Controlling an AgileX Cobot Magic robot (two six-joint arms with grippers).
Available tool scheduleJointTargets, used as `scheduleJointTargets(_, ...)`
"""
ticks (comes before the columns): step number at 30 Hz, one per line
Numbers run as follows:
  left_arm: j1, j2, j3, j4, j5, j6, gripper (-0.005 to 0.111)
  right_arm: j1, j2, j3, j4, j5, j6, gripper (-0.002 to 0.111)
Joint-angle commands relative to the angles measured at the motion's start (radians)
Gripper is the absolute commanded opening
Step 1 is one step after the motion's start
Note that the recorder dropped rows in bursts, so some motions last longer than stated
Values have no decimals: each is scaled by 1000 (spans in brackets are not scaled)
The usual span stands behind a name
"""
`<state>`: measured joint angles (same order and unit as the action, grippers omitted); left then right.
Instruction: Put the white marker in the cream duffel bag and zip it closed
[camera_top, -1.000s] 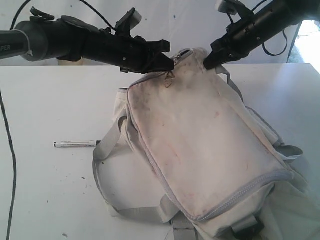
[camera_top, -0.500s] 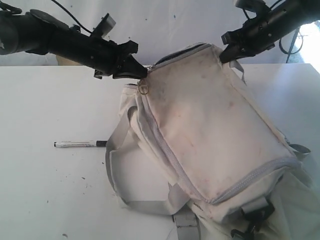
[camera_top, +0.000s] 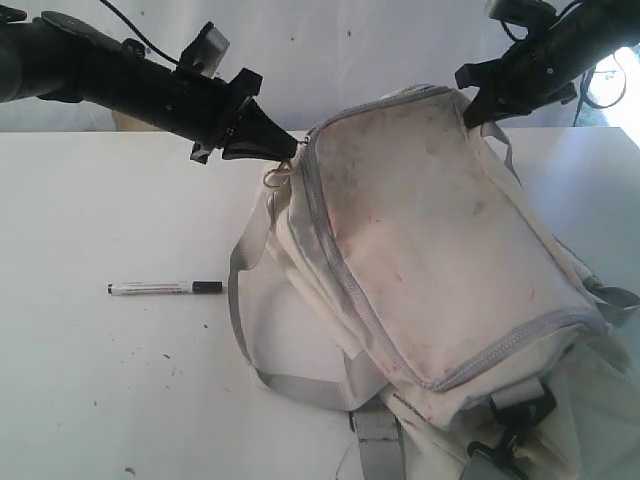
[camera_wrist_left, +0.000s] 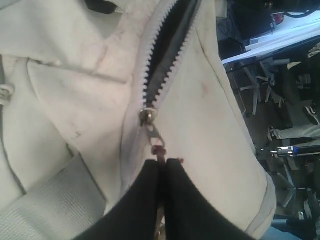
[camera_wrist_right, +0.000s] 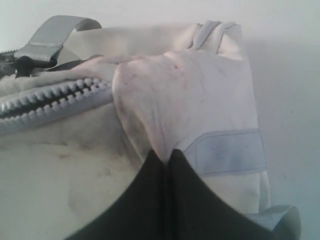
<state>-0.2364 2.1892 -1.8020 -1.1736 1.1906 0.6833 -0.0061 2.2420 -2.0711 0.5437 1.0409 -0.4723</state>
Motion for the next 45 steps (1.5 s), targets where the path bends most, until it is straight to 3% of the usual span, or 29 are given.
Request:
scheduleJointTargets(1, 4, -18, -2, -24, 31, 3, 0, -14, -19, 1, 152, -8, -138, 14)
scheduleJointTargets(5, 4, -18, -2, -22, 31, 3, 0, -14, -19, -17, 288, -8, -157, 45)
scheduleJointTargets(8, 4, -18, -2, -17, 31, 3, 0, -10, -19, -34, 300, 1, -244, 57)
scheduleJointTargets(11, 4, -18, -2, 2, 31, 10, 0, -8, -19, -37, 328, 22, -361, 57)
scheduleJointTargets(16, 4, -18, -2, 96, 10, 4, 0, 31, -19, -37, 445, 180, -722, 50)
scheduleJointTargets(19, 4, -18, -2, 119, 0, 0, 0, 75, -19, -37, 466, 180, -907, 50)
scheduleJointTargets(30, 4, -18, -2, 144, 31, 9, 0, 228, -17, -33, 464, 133, -1128, 50)
scheduleJointTargets(35, 4, -18, -2, 144, 31, 28, 0, 291, -17, -33, 332, 88, -1149, 50)
scheduleJointTargets(45, 4, -18, -2, 144, 31, 27, 0, 316, 63, -33, 230, -18, -1171, 50)
